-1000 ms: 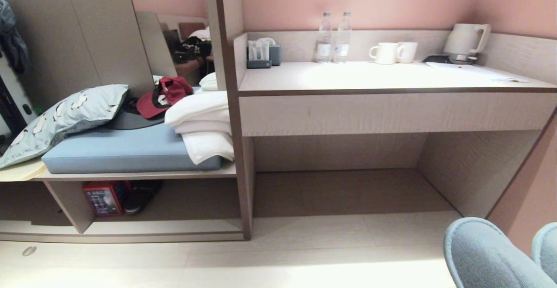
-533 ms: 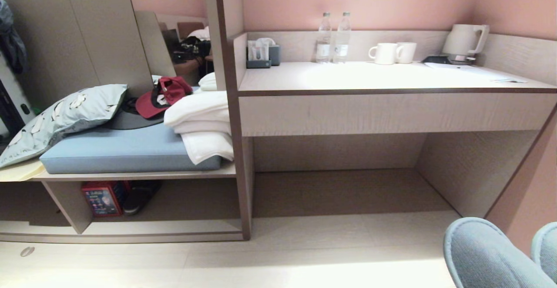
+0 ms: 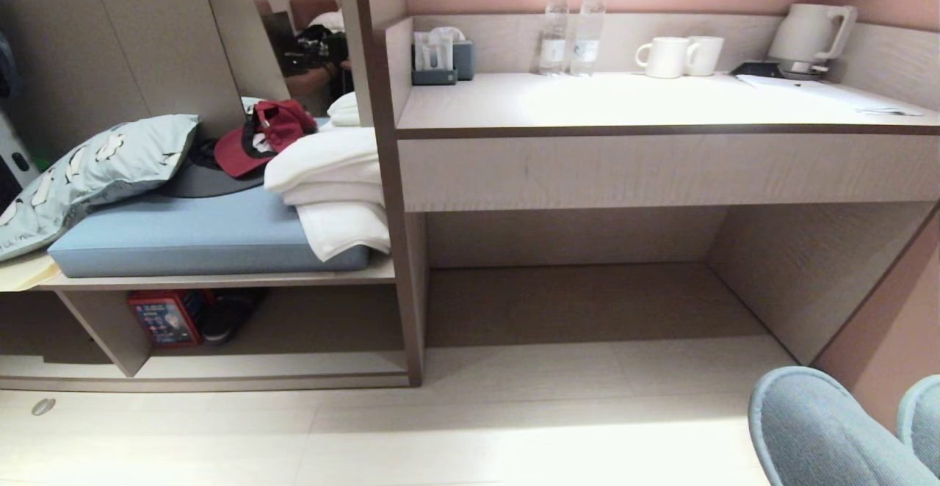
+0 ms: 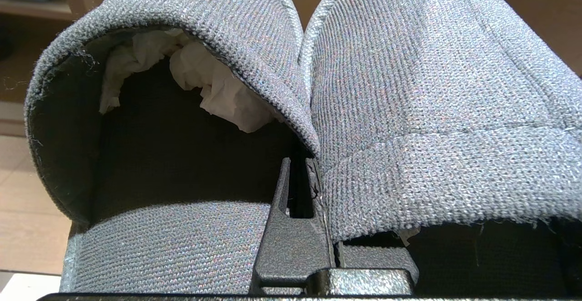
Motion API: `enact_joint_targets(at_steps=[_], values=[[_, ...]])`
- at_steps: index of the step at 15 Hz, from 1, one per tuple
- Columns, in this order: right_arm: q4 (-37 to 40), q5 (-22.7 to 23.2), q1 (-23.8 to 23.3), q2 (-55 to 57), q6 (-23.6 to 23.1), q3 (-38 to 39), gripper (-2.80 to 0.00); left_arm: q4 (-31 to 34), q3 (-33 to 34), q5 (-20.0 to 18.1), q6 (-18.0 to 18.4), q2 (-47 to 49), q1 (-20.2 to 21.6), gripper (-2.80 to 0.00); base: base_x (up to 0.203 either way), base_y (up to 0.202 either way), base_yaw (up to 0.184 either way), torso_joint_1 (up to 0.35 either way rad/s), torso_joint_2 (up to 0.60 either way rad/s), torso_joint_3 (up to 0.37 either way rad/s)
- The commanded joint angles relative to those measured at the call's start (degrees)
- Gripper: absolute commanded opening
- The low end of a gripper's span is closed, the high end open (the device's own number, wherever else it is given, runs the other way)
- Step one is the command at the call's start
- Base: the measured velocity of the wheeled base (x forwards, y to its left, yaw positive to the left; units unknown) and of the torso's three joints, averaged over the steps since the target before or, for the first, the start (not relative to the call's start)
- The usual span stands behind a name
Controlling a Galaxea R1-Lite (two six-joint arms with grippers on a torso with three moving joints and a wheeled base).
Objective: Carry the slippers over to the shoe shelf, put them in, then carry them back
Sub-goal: Place the slippers on the floor
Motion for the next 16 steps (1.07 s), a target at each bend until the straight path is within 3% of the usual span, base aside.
enact_joint_targets(at_steps=[1,16], values=[[-0.01,0.03,0.00,0.00,-0.02,0.03,-2.80,-0.01,0.01,0.01,0.02,0.05,0.03,-2.80,0.000,0.000,0.000,0.002,0.00,-0.207],[-0.01,0.03,0.00,0.09,0.03,0.09,-2.80,-0.10,0.10,0.01,-0.16,0.05,0.03,-2.80,0.000,0.000,0.000,0.004,0.00,-0.196]])
